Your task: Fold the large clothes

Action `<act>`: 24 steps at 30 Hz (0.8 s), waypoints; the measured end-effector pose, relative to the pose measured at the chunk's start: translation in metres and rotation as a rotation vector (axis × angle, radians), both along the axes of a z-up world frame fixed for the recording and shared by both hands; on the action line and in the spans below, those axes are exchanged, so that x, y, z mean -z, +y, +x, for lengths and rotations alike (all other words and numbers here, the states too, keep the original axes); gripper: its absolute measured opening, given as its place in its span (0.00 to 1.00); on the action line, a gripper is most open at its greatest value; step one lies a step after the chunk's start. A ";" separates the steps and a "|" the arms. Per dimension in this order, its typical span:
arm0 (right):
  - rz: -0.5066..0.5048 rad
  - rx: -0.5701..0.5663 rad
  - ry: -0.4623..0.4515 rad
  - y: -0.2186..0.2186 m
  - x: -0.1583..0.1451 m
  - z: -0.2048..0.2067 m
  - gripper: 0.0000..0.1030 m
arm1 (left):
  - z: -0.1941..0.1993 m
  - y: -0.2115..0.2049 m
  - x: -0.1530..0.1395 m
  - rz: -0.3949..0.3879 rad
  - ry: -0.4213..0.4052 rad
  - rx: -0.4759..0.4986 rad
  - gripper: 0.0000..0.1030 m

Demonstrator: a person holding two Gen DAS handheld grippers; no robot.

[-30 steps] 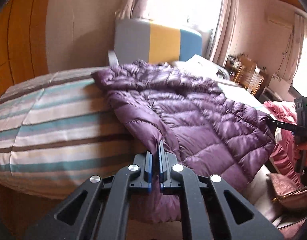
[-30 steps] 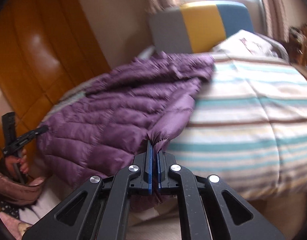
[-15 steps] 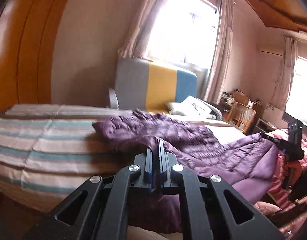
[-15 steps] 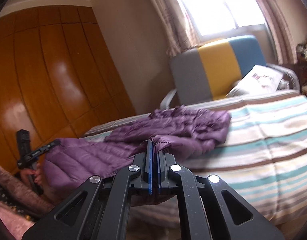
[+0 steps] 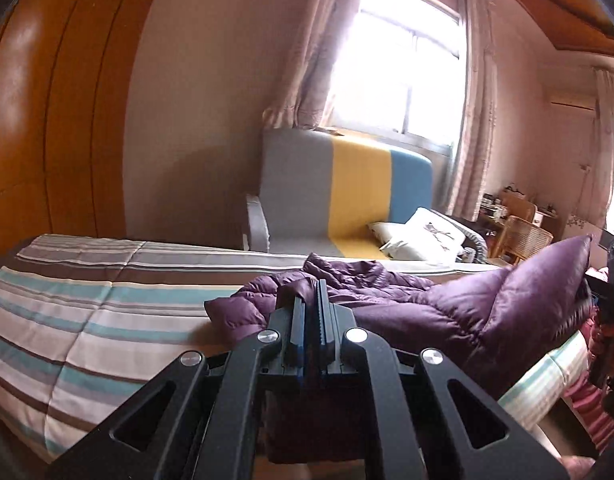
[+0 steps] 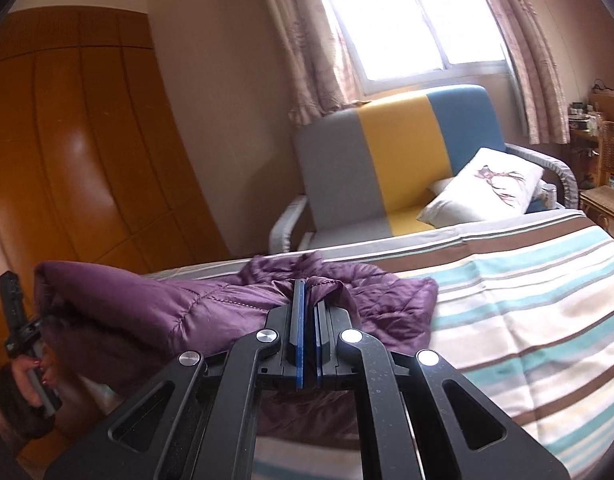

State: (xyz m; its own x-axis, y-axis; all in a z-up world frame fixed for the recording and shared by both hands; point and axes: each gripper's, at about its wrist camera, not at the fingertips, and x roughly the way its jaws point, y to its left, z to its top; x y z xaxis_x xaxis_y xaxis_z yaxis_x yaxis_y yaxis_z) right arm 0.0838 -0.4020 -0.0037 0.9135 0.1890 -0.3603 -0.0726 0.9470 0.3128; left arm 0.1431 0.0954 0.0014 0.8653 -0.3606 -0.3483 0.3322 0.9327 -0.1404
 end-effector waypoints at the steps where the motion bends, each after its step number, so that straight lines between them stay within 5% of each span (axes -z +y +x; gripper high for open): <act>1: -0.001 0.007 0.011 -0.001 0.001 0.006 0.04 | 0.010 -0.002 0.002 0.002 0.011 -0.004 0.04; 9: 0.008 0.111 0.163 -0.012 0.026 0.092 0.04 | 0.087 -0.017 0.030 0.016 0.129 -0.043 0.04; 24: -0.018 0.138 0.311 -0.012 0.070 0.189 0.04 | 0.184 -0.033 0.082 0.035 0.273 -0.116 0.04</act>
State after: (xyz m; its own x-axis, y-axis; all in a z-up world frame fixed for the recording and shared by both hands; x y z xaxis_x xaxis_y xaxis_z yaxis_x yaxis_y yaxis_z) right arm 0.2725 -0.4144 -0.0740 0.7756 0.0624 -0.6281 0.1532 0.9467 0.2833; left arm 0.3274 0.0619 -0.0805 0.7725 -0.2481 -0.5846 0.1771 0.9682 -0.1769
